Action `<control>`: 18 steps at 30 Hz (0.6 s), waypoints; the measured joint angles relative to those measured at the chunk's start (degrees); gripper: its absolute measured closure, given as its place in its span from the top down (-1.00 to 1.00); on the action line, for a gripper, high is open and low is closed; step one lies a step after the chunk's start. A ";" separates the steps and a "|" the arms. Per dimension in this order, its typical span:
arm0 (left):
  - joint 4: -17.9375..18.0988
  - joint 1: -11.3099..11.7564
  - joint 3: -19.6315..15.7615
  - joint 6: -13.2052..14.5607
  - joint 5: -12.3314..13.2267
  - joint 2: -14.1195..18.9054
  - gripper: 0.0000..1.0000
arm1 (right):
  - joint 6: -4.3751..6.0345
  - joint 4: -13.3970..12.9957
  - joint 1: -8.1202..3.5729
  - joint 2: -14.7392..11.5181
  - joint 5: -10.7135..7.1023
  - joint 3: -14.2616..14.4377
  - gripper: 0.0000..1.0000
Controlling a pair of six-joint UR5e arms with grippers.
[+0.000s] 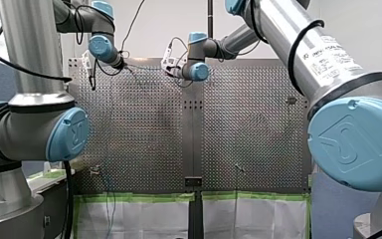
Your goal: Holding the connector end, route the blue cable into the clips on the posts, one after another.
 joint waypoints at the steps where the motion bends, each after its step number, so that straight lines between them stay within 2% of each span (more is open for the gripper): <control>1: 0.00 -0.02 0.00 0.58 0.00 0.00 1.00 | 0.00 0.00 0.00 0.00 0.00 0.00 -1.00; 7: 0.05 -0.06 0.00 2.08 -0.04 0.00 1.00 | 0.17 0.07 0.00 0.00 0.00 0.00 -1.00; 18: -0.08 -0.19 0.00 3.18 -0.10 -0.05 1.00 | 0.33 0.10 -0.01 0.02 0.00 0.02 -1.00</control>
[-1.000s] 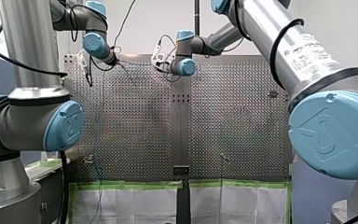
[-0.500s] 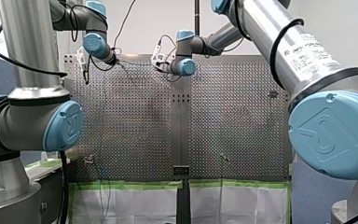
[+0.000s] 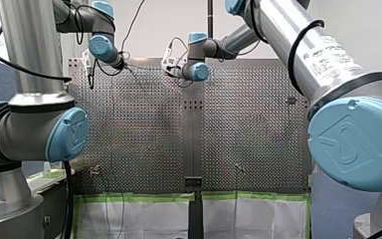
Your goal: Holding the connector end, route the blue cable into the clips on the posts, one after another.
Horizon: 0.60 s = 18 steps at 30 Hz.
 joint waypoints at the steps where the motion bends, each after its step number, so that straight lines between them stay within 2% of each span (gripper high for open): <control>1: 0.00 -0.02 0.00 0.02 0.00 0.00 1.00 | 0.01 0.03 0.00 0.00 0.00 0.00 -1.00; 18: -0.09 -0.55 0.00 1.08 -0.08 -0.01 1.00 | 0.02 0.60 -0.07 0.01 0.00 0.01 -1.00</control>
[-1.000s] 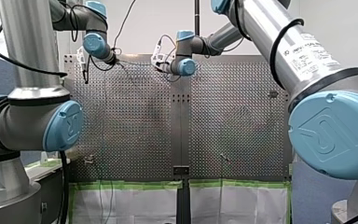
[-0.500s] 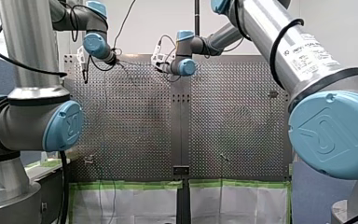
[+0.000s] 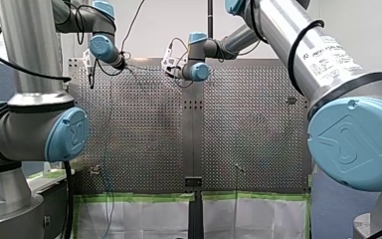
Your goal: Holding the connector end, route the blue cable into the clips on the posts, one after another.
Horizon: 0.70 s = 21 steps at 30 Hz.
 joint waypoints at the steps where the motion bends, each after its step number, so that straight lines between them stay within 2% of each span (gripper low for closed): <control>1: 0.00 0.00 0.00 0.00 0.00 0.02 1.00 | 0.00 0.00 0.00 0.00 0.00 0.00 -1.00; 16: 0.00 -0.20 0.00 0.06 0.01 0.02 1.00 | -0.01 0.07 -0.01 0.00 0.00 -0.02 -1.00; 21: 0.01 -0.63 0.00 1.50 0.12 0.01 1.00 | -0.01 0.17 -0.01 -0.01 0.00 -0.02 -1.00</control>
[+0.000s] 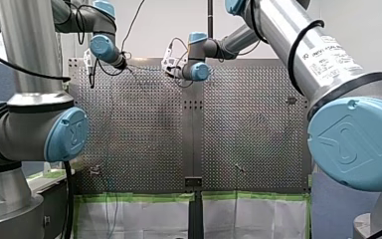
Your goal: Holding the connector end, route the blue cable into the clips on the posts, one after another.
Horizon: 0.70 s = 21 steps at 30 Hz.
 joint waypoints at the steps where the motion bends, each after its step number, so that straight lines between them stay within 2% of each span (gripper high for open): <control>1: 0.02 -0.13 0.00 0.54 0.05 -0.04 1.00 | 0.00 0.04 0.00 0.00 0.00 0.01 -1.00; 9: 0.16 -1.45 0.00 4.33 1.21 -1.60 1.00 | -0.20 0.86 -0.14 -0.01 0.00 0.02 -1.00; 21: 1.96 -3.12 0.00 10.00 2.02 -1.74 1.00 | -0.23 1.11 -0.23 0.02 0.00 0.02 -1.00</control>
